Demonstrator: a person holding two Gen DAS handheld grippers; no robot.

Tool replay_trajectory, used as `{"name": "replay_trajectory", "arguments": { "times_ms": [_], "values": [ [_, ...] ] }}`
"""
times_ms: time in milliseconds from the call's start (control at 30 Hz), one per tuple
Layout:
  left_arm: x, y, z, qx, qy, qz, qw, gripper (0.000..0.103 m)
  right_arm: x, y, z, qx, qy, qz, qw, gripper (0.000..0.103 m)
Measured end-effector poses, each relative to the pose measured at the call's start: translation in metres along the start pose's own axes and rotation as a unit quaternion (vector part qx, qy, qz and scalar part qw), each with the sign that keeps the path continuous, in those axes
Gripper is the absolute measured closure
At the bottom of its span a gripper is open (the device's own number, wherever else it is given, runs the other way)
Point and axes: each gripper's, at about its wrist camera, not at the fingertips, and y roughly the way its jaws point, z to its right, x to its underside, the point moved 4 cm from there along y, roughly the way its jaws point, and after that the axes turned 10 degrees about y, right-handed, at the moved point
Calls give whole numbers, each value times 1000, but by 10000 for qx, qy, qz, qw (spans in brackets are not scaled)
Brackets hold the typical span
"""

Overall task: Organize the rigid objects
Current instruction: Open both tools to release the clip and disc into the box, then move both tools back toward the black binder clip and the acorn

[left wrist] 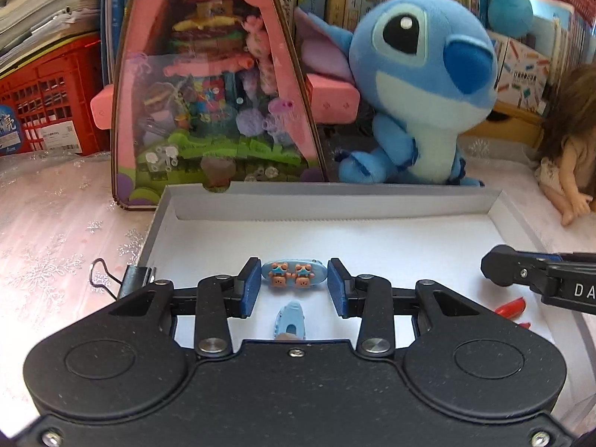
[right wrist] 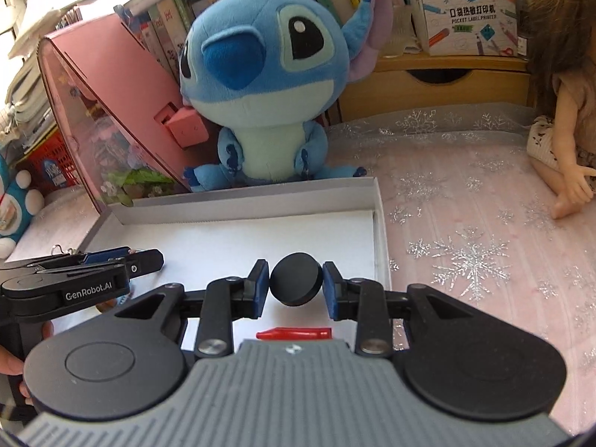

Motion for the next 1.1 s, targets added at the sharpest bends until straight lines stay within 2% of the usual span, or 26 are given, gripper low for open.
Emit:
{"name": "replay_trajectory", "arguments": {
  "times_ms": [200, 267, 300, 333, 400, 533, 600, 833, 1100],
  "values": [
    [-1, 2, 0, -22, 29, -1, 10000, 66, 2, 3, 1, -14, -19, 11, 10000, 67],
    [-1, 0, 0, -26, 13, 62, 10000, 65, 2, 3, 1, -47, -30, 39, 10000, 63],
    [-2, -2, -1, 7, -6, 111, 9999, 61, 2, 2, 2, -66, 10, 57, 10000, 61],
    [-2, -5, -1, 61, -30, 144, 9999, 58, 1, 0, 3, -67, 74, 63, 9999, 48],
    [-3, -16, -3, 130, -83, 248, 9996, 45, 1, -9, 3, -151, 141, 123, 9997, 43],
    [0, -49, -4, 65, -36, 489, 9988, 35, 4, -36, 0, -144, 111, 337, 9993, 35],
    [5, -69, -3, 81, 6, 614, 9981, 26, 10, -53, -3, -162, 47, 439, 9989, 32],
    [46, -133, 11, 240, 213, 785, 9964, 23, 49, -110, -4, -261, -287, 697, 9968, 22],
    [103, -190, 38, 546, 408, 903, 9936, 22, 104, -153, 1, -265, -655, 810, 9942, 18]
  ]
}}
